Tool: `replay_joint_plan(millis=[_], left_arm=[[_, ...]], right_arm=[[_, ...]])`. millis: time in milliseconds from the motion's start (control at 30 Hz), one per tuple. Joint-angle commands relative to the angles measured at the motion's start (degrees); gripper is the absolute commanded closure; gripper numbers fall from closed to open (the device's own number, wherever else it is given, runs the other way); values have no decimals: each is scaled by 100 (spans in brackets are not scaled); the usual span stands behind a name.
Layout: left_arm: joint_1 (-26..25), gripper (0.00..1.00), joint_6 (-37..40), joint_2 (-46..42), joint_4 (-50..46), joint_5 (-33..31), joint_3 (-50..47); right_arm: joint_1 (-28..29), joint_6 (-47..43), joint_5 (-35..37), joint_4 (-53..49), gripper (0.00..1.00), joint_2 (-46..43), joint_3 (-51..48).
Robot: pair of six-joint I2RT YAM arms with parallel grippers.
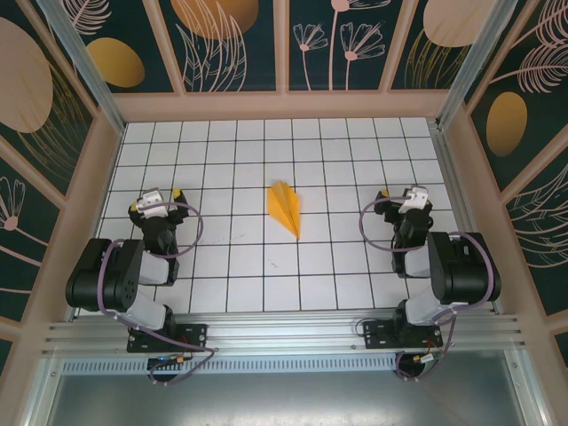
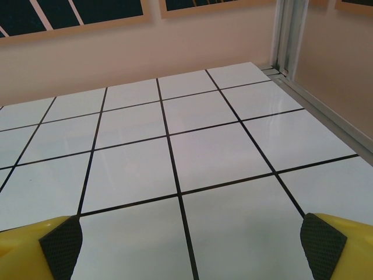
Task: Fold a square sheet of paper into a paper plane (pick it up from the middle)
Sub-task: Reset both arms
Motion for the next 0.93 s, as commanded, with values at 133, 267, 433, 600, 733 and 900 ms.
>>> replay_joint_plan(millis=[133,267,433,600,733,900], left_arm=[[28,1,77,-9,196,541,63],[31,1,97,-13,180,590,72],[27,2,96,-16,174,591,68],[27,1,97,-13,174,599,73],[26,1,80,-5,70,633,128],[26,2,119,-13,187,662,60]], right_arm=[[-6,35,-16,293,1,-5,-7],[-6,35,-18,293,1,-4,-5],[-6,35,-13,292,1,-9,-5],[-6,35,-14,293,1,-2,-8],[-5,35,-16,290,1,-3,-1],[-6,30,-15,290,1,-9,-3]])
